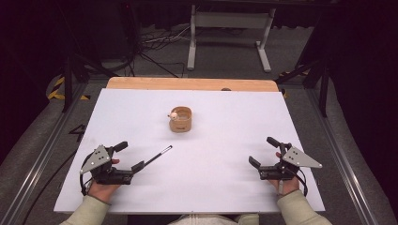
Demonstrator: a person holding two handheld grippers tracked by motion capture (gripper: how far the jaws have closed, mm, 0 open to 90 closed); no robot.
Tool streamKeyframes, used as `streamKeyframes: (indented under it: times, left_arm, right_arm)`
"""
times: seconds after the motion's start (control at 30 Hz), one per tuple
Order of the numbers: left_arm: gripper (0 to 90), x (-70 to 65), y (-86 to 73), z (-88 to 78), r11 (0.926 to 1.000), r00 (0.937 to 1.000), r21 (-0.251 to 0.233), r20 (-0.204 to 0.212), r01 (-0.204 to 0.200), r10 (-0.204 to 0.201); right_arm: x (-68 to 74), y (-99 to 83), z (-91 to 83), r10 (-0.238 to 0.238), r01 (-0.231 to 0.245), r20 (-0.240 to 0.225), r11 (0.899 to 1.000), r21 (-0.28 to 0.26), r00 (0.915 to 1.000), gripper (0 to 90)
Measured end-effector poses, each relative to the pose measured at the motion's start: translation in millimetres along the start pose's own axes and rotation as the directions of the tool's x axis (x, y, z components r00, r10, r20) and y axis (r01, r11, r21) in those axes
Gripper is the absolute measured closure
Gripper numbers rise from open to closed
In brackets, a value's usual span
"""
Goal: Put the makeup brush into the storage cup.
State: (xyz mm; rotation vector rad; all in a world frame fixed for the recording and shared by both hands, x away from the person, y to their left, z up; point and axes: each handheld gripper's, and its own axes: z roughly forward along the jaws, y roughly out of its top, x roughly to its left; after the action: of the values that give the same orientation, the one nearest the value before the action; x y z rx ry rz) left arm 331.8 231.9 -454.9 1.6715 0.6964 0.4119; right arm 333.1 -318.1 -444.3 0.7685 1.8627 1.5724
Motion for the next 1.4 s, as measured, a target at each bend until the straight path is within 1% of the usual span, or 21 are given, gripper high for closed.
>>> streamKeyframes:
  times: [0.1, 0.13, 0.23, 0.3, 0.37, 0.53, 0.57, 0.67, 0.73, 0.77, 0.8, 0.83, 0.87, 1.0, 1.03, 1.07, 1.1, 1.13, 1.2, 1.33, 1.4]
  left_arm:
    - [1.4, -0.4, 0.2, -0.2, 1.0, 1.0, -0.002, -0.001, 0.004, -0.004]
    - [1.5, -1.0, 1.6, 0.0, 1.0, 0.9999, 0.002, -0.009, 0.005, -0.005]
    - [1.6, -1.5, 3.4, 1.5, 0.9999, 0.9998, 0.004, -0.013, 0.013, -0.013]
    - [1.6, -2.7, 5.5, 3.4, 0.9999, 1.0, 0.012, -0.008, 0.003, -0.003]
    - [1.4, -4.7, 11.1, 6.6, 0.9999, 0.9999, -0.001, 0.0, -0.015, 0.015]
    - [0.9, -7.0, 18.9, 11.8, 0.9994, 0.9995, -0.023, 0.015, -0.027, 0.027]
    - [0.9, -7.5, 19.8, 12.5, 0.9995, 0.9996, -0.023, 0.016, -0.021, 0.021]
    - [0.9, -7.0, 23.4, 14.4, 0.9994, 0.9996, -0.035, 0.026, -0.005, 0.006]
    - [0.7, -6.9, 26.3, 15.1, 0.999, 0.9995, -0.044, 0.032, -0.001, 0.002]
    - [0.5, -6.9, 29.6, 16.8, 0.9984, 0.9992, -0.056, 0.04, 0.003, -0.001]
    - [0.3, -6.9, 29.6, 16.8, 0.9984, 0.9992, -0.056, 0.04, 0.003, -0.001]
    - [0.3, -7.0, 31.2, 18.5, 0.9983, 0.9991, -0.058, 0.042, 0.008, -0.005]
    - [0.1, -6.9, 32.0, 19.6, 0.9983, 0.9992, -0.058, 0.04, 0.003, -0.001]
    - [0.1, -7.3, 34.8, 28.2, 0.999, 0.9989, -0.044, 0.046, -0.005, 0.007]
    - [0.1, -7.1, 36.5, 30.7, 0.9996, 0.999, -0.029, 0.045, 0.0, 0.001]
    - [0.6, -6.1, 38.7, 33.3, 0.9999, 0.9985, -0.013, 0.054, 0.008, -0.008]
    - [0.6, -4.9, 41.1, 35.4, 0.9998, 0.998, -0.015, 0.062, 0.012, -0.011]
    - [0.6, -3.6, 44.0, 37.6, 0.9994, 0.9985, -0.033, 0.054, 0.001, 0.001]
    - [0.6, -2.9, 45.9, 39.4, 0.9993, 0.9983, -0.037, 0.058, 0.001, 0.001]
    - [0.2, -2.6, 49.1, 44.0, 0.9994, 0.9979, -0.034, 0.064, -0.008, 0.01]
    - [0.2, -3.1, 50.3, 46.5, 0.9992, 0.9975, -0.031, 0.065, -0.025, 0.027]
  right_arm:
    - [0.1, 0.1, -0.1, 0.001, -0.001, -0.004, 1.0, -0.002, 1.0, 0.0]
    - [0.1, 0.1, -0.1, -0.002, 0.002, -0.007, 1.0, -0.003, 1.0, 0.0]
    - [0.1, -0.1, 0.1, 0.0, 0.0, -0.013, 1.0, -0.006, 0.9999, 0.1]
    - [0.2, -0.2, 0.4, 0.001, -0.001, -0.018, 1.0, -0.006, 0.9998, 0.1]
    - [0.8, -0.3, 0.5, -0.003, 0.002, -0.02, 1.0, -0.007, 0.9998, 0.2]
    - [2.1, 0.8, -0.2, -0.013, 0.013, -0.015, 1.0, -0.005, 0.9998, 0.1]
    - [2.2, 1.1, -0.6, -0.006, 0.006, -0.018, 1.0, -0.011, 0.9998, 0.1]
    - [2.8, 1.4, -0.6, -0.006, 0.006, -0.015, 1.0, -0.013, 0.9999, 0.0]
    - [3.5, 1.9, -0.6, -0.008, 0.007, -0.022, 1.0, -0.027, 0.9997, 0.0]
    - [4.1, 2.5, -1.1, 0.001, -0.001, -0.023, 0.999, -0.032, 0.9997, 0.0]
    - [4.1, 2.5, -1.1, 0.001, -0.001, -0.023, 0.999, -0.032, 0.9997, 0.0]
    - [3.9, 3.0, -1.7, 0.014, -0.015, -0.029, 0.999, -0.041, 0.9995, 0.1]
    - [3.4, 3.3, -2.5, 0.02, -0.022, -0.032, 0.999, -0.049, 0.9993, 0.1]
    - [2.8, 3.4, -3.4, 0.012, -0.013, -0.026, 0.999, -0.047, 0.9996, 0.1]
    - [3.0, 3.5, -3.2, 0.004, -0.005, -0.023, 0.999, -0.044, 0.9997, 0.0]
    - [3.3, 3.8, -2.9, -0.006, 0.005, -0.024, 0.999, -0.043, 0.9997, 0.1]
    - [3.4, 4.1, -2.9, -0.009, 0.008, -0.023, 0.999, -0.043, 0.9997, 0.1]
    - [3.4, 4.4, -3.0, -0.014, 0.013, -0.022, 0.999, -0.045, 0.9997, 0.1]
    - [3.5, 4.7, -3.3, -0.016, 0.015, -0.018, 0.999, -0.044, 0.9997, 0.0]
    - [2.6, 4.4, -3.5, -0.011, 0.01, -0.018, 0.999, -0.039, 0.9998, 0.1]
    - [2.4, 4.3, -3.5, -0.009, 0.008, -0.02, 0.999, -0.038, 0.9998, 0.1]
